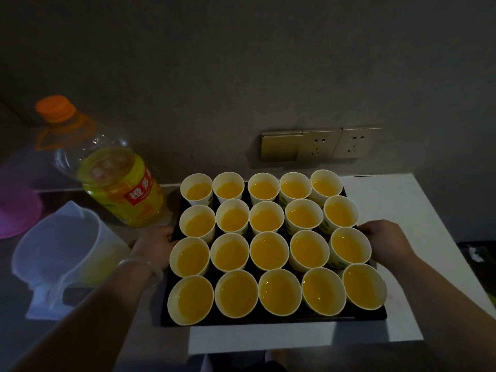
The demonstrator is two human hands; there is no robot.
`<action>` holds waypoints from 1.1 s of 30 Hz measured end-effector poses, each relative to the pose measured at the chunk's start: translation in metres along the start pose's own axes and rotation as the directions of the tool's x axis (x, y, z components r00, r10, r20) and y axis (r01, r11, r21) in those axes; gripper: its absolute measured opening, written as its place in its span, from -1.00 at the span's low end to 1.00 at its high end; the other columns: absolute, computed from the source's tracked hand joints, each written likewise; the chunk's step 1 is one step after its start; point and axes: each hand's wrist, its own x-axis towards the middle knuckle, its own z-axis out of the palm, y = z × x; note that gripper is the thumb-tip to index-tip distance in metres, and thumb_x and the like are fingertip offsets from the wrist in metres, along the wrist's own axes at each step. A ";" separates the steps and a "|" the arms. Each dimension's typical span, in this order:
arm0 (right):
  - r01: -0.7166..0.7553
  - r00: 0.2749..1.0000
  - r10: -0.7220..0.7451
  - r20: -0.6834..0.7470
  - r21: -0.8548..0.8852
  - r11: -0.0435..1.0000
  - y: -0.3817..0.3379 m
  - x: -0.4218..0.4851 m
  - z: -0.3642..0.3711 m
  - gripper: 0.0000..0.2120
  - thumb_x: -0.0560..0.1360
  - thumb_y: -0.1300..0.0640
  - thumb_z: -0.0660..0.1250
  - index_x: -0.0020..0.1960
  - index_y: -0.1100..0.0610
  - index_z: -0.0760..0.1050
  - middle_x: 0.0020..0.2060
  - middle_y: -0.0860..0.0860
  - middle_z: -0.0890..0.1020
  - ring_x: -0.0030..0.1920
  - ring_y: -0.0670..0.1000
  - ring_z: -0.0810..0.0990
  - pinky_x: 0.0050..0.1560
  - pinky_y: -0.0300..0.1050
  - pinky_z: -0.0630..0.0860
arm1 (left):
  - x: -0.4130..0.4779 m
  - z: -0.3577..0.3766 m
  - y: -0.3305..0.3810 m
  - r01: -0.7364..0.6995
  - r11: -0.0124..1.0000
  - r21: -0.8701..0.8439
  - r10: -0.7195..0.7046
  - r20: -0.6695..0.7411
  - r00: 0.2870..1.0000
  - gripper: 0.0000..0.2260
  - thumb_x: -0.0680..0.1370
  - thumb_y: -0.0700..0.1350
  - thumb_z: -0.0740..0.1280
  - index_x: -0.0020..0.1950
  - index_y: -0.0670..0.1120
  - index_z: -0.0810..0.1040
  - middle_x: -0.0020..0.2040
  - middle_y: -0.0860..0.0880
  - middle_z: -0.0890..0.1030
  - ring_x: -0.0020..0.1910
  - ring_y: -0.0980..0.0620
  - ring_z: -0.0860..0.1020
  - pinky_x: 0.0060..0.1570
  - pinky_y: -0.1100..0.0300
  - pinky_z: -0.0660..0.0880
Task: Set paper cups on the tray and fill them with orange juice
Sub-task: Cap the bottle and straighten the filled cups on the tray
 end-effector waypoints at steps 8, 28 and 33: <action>0.015 1.000 -0.016 -0.018 -0.044 0.999 0.001 0.001 0.001 -0.81 0.53 0.10 0.36 -0.11 0.17 0.70 -0.20 0.14 0.70 -0.19 0.11 0.61 -0.19 -0.10 0.47 | 0.001 0.000 -0.002 -0.010 1.000 0.026 0.011 -0.014 1.000 -0.92 0.52 -0.14 0.39 -0.11 -0.14 0.60 -0.21 -0.07 0.58 -0.21 0.03 0.48 -0.33 0.25 0.31; 0.003 0.999 -0.007 -0.049 -0.100 0.995 0.014 -0.009 -0.012 -0.81 0.53 0.12 0.35 -0.13 0.18 0.70 -0.24 0.13 0.69 -0.30 0.02 0.52 -0.32 -0.18 0.35 | 0.007 0.007 0.008 0.008 0.996 0.091 -0.014 0.061 0.998 -0.82 0.54 -0.02 0.36 0.04 -0.10 0.62 -0.08 -0.08 0.64 -0.09 -0.01 0.56 -0.11 0.13 0.47; -0.017 0.999 0.012 -0.047 -0.102 0.995 0.021 -0.008 -0.021 -0.81 0.53 0.10 0.36 -0.14 0.15 0.70 -0.27 0.10 0.68 -0.31 0.00 0.53 -0.38 -0.24 0.34 | 0.006 0.009 0.020 -0.010 0.997 0.071 0.006 0.054 0.999 -0.82 0.54 -0.02 0.36 -0.01 -0.13 0.62 -0.12 -0.10 0.64 -0.17 0.01 0.55 -0.25 0.18 0.41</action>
